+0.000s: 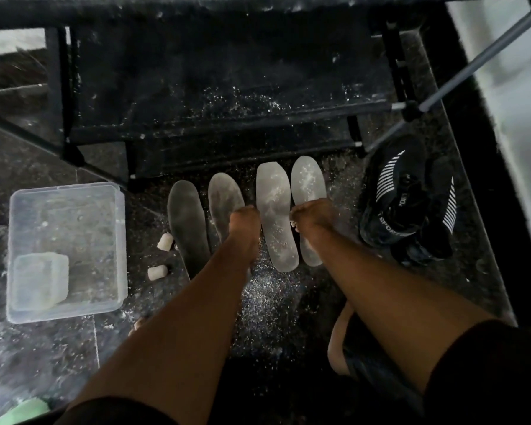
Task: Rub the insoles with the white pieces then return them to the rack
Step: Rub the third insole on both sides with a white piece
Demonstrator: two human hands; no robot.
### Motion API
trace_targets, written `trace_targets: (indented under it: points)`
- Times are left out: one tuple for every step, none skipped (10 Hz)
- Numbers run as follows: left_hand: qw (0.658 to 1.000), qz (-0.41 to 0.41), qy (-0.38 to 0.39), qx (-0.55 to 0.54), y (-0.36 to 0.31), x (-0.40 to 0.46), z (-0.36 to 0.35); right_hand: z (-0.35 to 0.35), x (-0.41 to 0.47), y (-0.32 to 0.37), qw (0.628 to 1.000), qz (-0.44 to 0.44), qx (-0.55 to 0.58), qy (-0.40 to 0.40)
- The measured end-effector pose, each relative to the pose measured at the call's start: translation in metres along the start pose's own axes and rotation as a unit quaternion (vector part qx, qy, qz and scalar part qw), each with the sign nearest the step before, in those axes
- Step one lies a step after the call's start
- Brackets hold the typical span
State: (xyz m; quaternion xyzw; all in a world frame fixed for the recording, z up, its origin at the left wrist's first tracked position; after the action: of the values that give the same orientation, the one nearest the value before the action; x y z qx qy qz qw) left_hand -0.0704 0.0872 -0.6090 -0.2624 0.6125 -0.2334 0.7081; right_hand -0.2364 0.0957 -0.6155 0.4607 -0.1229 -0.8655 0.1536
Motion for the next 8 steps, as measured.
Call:
trace_targets:
  points:
    - [1.0,0.004,0.0,0.019,0.002,0.005,-0.004,-0.005,0.009,-0.001,1.0,-0.023,-0.008,-0.005]
    - [0.987,0.108,0.014,-0.117,-0.003,-0.006,-0.014,-0.021,0.025,-0.006,0.998,-0.037,-0.039,-0.024]
    - [0.952,-0.077,0.026,0.296,-0.016,-0.014,-0.004,-0.012,-0.007,0.005,0.998,-0.061,0.019,0.003]
    - [0.899,-0.128,0.051,0.415,-0.026,-0.019,-0.002,-0.009,-0.017,0.002,0.992,-0.081,0.09,0.042]
    - [0.929,-0.128,0.035,0.346,-0.035,-0.026,0.005,-0.003,-0.03,0.007,0.987,-0.088,0.121,0.067]
    - [0.997,0.019,0.012,-0.071,-0.034,-0.031,0.006,0.013,-0.052,0.017,0.982,-0.087,0.132,0.102]
    - [0.995,0.012,-0.016,-0.094,-0.049,-0.059,0.019,0.029,-0.077,0.026,0.979,-0.069,0.136,0.138]
    - [0.998,-0.009,-0.015,-0.052,-0.07,-0.099,0.029,0.046,-0.103,0.032,0.977,-0.068,0.145,0.139]
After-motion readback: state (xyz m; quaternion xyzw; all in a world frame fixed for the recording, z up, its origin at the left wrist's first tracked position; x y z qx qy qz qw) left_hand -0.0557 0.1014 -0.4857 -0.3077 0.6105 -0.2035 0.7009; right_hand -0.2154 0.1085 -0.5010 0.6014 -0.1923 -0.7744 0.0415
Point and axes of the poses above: each hand's wrist, its own x-axis towards the middle knuckle, its own z-axis out of the back of the hand, y = z × x, the point moved 4 cm from there along x, towards the middle knuckle, and after that the axes turned 11 degrees about -z, right-handed, at the moved point
